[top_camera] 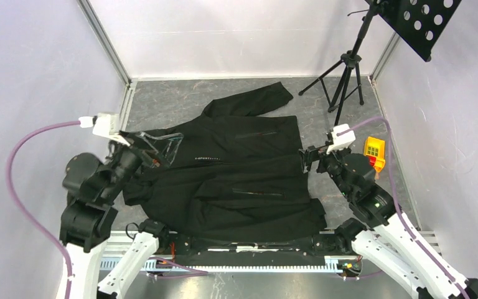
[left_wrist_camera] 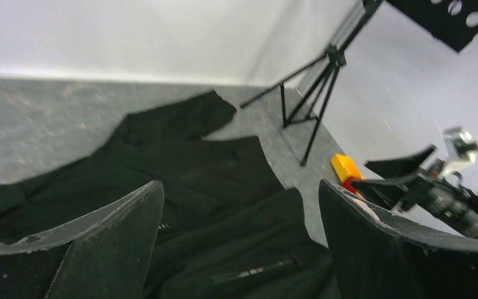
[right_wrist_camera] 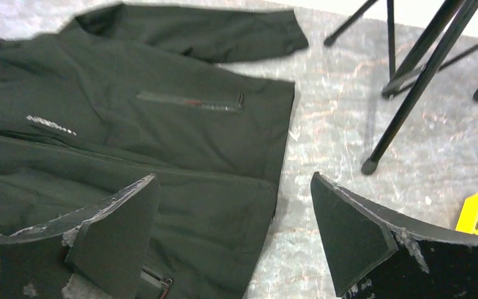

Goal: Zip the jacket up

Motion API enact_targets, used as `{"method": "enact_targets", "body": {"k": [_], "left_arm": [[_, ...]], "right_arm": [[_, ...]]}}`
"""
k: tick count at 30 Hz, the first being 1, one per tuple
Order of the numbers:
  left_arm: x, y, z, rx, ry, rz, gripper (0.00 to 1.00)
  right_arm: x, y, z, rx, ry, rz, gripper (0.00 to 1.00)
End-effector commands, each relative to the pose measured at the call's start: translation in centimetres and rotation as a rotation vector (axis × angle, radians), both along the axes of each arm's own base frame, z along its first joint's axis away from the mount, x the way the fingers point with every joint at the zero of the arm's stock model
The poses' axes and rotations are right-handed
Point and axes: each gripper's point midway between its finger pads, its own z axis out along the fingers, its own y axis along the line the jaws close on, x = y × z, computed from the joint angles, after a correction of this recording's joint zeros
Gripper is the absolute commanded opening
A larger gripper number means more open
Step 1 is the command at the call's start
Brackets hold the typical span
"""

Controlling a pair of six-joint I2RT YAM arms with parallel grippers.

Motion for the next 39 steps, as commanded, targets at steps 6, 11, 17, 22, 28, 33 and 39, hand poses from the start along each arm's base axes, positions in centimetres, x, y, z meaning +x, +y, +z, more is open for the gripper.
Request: {"method": "enact_targets", "body": {"k": [6,11,17,22,28,33,39], "left_arm": [[2.7,-6.3,-5.0,-0.155,0.215,-0.29,1.0],[4.7,-8.8,-8.1,-0.282,0.291,-0.391,1.0],[6.2,-12.4,-12.9,-0.258,0.354,-0.422,1.0],[6.7,-17.6,-15.1,-0.187,0.358,-0.503,0.98],[8.9,-23.0,-16.9,-0.078,0.346,-0.588,0.96],[12.5,-26.4,-16.7,-0.029,0.292,-0.596,0.95],[17.1,-30.2,-16.0,0.015,0.235,-0.61,0.95]], "right_arm": [[2.4,0.5,-6.3,0.004,0.146,-0.111,0.98],[3.3,-1.1,-12.1,-0.014,0.26,-0.256,0.98],[4.2,-3.1,-17.2,0.061,0.433,-0.266,0.88],[5.4,-3.9,-19.5,0.198,0.552,-0.18,0.74],[6.5,-2.2,-19.3,0.338,0.551,-0.055,0.73],[6.4,-1.4,-19.6,0.359,0.565,0.023,0.67],[1.2,1.8,-20.4,0.492,0.667,0.208,0.53]]}}
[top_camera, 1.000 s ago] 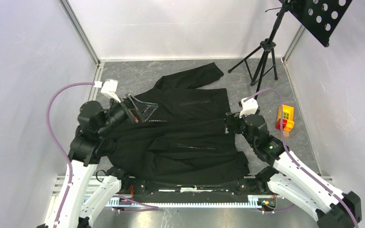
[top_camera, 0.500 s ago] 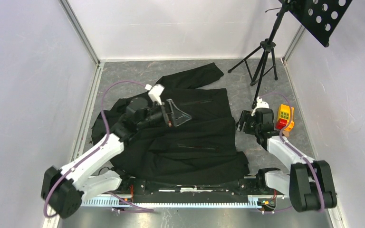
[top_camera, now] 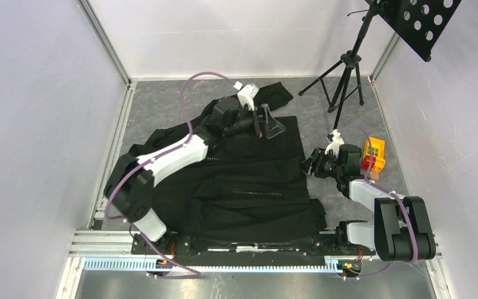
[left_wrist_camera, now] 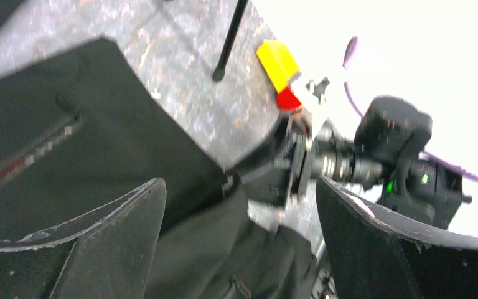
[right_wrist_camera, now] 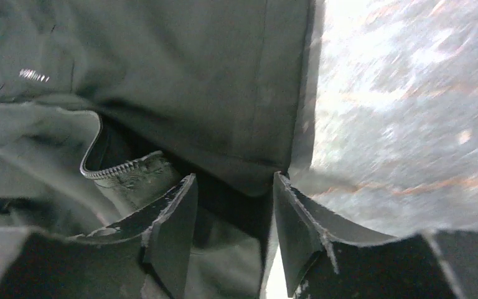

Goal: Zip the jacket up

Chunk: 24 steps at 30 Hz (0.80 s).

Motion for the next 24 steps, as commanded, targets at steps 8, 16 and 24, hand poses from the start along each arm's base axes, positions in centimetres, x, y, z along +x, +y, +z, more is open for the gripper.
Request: {"method": "enact_targets", "body": {"k": [8,16,24], "left_arm": [[4.6,-7.0,0.1,-0.028,-0.206,-0.218,0.94],[3.4,-6.9,-7.2,0.03,-0.108,-0.264,0.86],[4.2,-7.0,-9.1,0.057,-0.119,-0.246,0.85]], "right_arm": [[-6.0,1.1,-0.4,0.043,-0.026,0.091,0.75],[-7.1,1.5,-2.6,0.067,0.067,0.109,0.7],[-3.6,-1.5,-1.1,-0.054,-0.001,-0.061,0.61]]}}
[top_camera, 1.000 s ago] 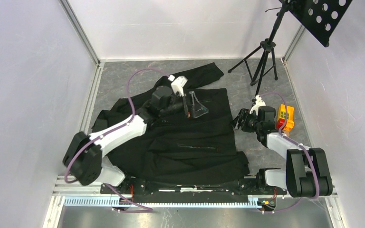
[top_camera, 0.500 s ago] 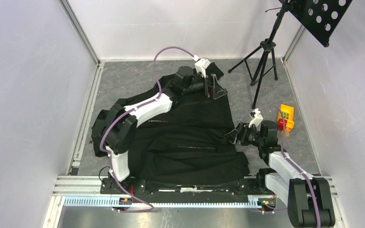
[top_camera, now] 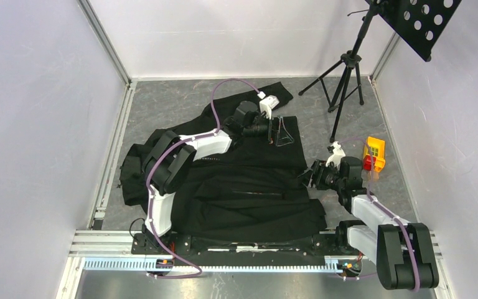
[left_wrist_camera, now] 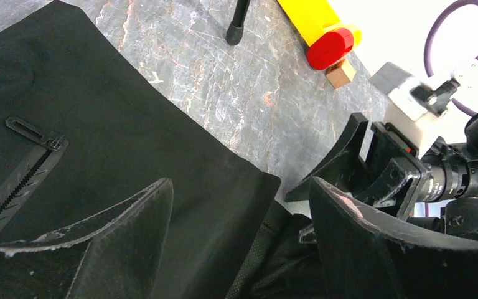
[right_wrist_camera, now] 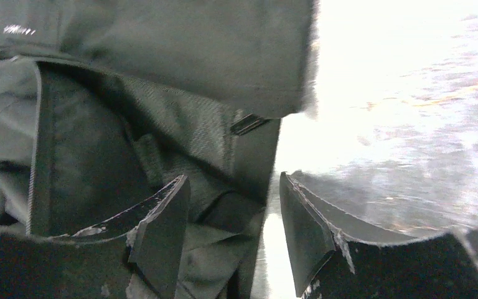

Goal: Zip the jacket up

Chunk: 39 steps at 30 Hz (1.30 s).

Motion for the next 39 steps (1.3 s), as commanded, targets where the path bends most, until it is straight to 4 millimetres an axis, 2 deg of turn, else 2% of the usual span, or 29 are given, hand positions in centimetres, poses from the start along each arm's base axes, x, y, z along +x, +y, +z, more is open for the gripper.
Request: {"method": "enact_targets", "body": {"k": [1,4,7,14,17,21,27,29,32,35,36,38,39], "left_arm": [[0.8,-0.9,0.7,-0.028,-0.104,-0.024,0.85],[0.7,-1.2,0.7,-0.03,-0.111,-0.034,0.83],[0.7,-1.1,0.6,-0.024,-0.118,-0.028,0.83],[0.9,-0.9,0.5,-0.014,-0.131,-0.015,0.8],[1.0,-0.9,0.6,-0.014,-0.131,-0.01,0.8],[1.1,-1.0,1.1,-0.016,-0.141,-0.004,0.79],[1.7,-0.7,2.6,0.023,-0.17,0.007,0.81],[2.1,-0.8,3.7,0.032,-0.183,0.008,0.83],[2.7,-1.7,6.0,0.031,-0.232,-0.036,0.88],[2.9,-2.8,6.7,0.057,-0.261,-0.122,0.87],[2.6,-3.1,6.1,0.074,-0.246,-0.162,0.86],[2.4,-3.3,5.1,0.1,-0.233,-0.208,0.82],[2.2,-3.1,4.4,0.108,-0.224,-0.209,0.82]], "right_arm": [[2.4,-2.8,0.7,-0.091,-0.036,-0.162,0.61],[3.7,-3.6,1.6,-0.074,-0.08,-0.244,0.61],[4.7,-2.8,2.7,-0.003,-0.108,-0.238,0.64],[6.3,-1.2,3.2,0.085,-0.086,-0.191,0.64],[6.5,0.1,3.8,0.176,-0.077,-0.155,0.57],[7.6,-0.1,4.4,0.176,-0.095,-0.173,0.43],[9.0,0.6,5.9,0.239,-0.127,-0.159,0.01],[9.9,0.6,6.6,0.236,-0.148,-0.156,0.0],[11.4,1.0,8.8,0.268,-0.212,-0.143,0.0],[12.5,1.4,10.3,0.291,-0.241,-0.123,0.0],[12.7,1.4,10.6,0.28,-0.247,-0.11,0.0],[12.4,0.9,9.2,0.194,-0.206,-0.102,0.03],[12.2,0.6,8.4,0.141,-0.194,-0.09,0.16]]}}
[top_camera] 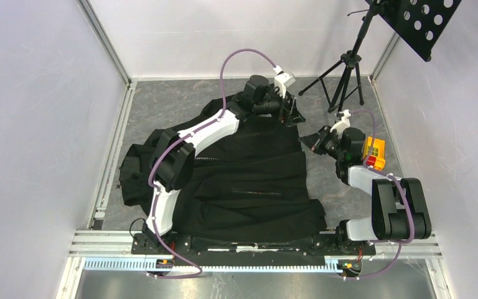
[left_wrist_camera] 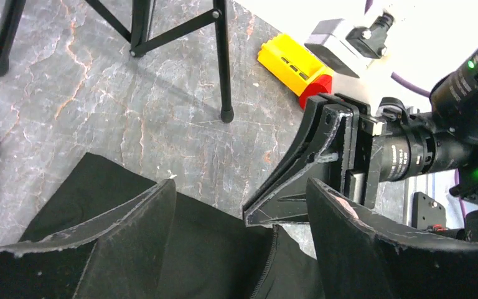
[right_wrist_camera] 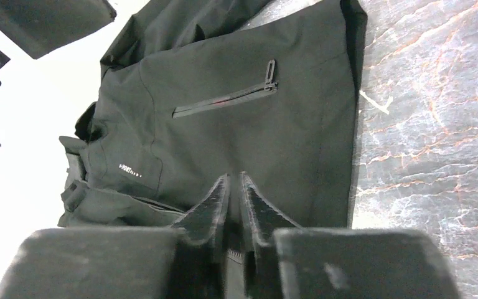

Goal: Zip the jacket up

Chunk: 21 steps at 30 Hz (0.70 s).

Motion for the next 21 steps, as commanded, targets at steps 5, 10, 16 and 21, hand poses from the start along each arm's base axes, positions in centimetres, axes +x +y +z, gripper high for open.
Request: {"method": "enact_targets", "body": {"k": [5,10,16,21], "left_arm": [[-2.3,0.6,-5.4,0.082,0.014,-0.119,0.82],[-3.1,-0.5,-5.7,0.035,0.072,-0.164,0.82],[-3.6,-1.3,-7.4,0.052,0.116,-0.18,0.8],[-4.0,-0.9,-9.5,0.169,0.093,-0.188,0.81]], "right_arm": [[-4.1,0.6,-2.8,-0.167,0.01,0.172,0.6],[-7.2,0.2,-4.5,-0.246,-0.006,0.196,0.81],[-8.5,1.0,-5.7,-0.204,0.06,0.227,0.16],[-13.1,1.4,-8.6,-0.077,0.327,0.184,0.0]]}}
